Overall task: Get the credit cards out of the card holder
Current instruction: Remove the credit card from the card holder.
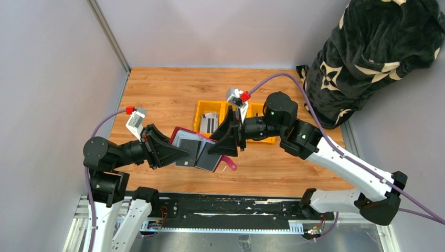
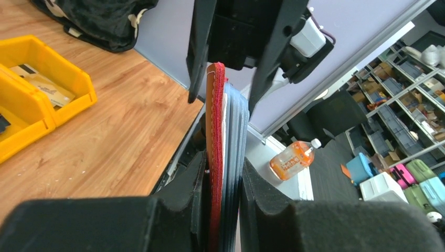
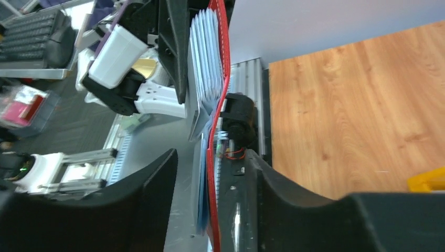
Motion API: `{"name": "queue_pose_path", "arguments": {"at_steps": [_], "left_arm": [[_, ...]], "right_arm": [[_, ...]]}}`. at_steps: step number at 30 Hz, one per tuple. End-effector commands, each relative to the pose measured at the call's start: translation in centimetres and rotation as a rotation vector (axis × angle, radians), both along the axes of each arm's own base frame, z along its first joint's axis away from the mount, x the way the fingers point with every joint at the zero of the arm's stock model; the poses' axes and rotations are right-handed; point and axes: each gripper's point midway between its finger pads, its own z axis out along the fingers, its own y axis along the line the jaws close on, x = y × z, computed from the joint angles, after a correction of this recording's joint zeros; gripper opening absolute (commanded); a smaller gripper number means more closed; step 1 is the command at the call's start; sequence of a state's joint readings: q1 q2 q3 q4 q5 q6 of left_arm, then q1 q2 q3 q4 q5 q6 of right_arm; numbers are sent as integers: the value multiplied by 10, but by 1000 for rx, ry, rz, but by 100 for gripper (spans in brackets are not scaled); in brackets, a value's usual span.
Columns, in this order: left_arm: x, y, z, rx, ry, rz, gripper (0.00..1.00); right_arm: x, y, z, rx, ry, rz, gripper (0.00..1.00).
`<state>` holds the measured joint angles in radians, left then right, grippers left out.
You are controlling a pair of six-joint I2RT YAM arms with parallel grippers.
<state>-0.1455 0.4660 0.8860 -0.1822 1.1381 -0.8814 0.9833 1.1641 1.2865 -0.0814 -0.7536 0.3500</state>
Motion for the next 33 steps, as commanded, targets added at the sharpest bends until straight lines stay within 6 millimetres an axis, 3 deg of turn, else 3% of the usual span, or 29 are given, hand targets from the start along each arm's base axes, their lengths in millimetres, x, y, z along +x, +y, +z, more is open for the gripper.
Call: {"name": "queue_pose_path", "arguments": {"at_steps": [1, 5, 9, 15, 21, 33], "left_arm": [[9, 3, 4, 8, -44, 78, 0], [28, 11, 4, 23, -61, 208, 0], [41, 16, 5, 13, -56, 284, 0], [46, 16, 6, -4, -29, 298, 0], [43, 17, 9, -5, -39, 305, 0], [30, 11, 18, -25, -51, 226, 0]], "right_arm": [[13, -19, 33, 53, -103, -151, 60], [37, -48, 66, 146, -107, -394, 64], [15, -45, 80, 259, -17, -296, 64], [-4, -6, 58, 267, 124, -124, 62], [-5, 22, 40, 228, 153, -81, 59], [19, 42, 1, 129, 189, -184, 55]]}}
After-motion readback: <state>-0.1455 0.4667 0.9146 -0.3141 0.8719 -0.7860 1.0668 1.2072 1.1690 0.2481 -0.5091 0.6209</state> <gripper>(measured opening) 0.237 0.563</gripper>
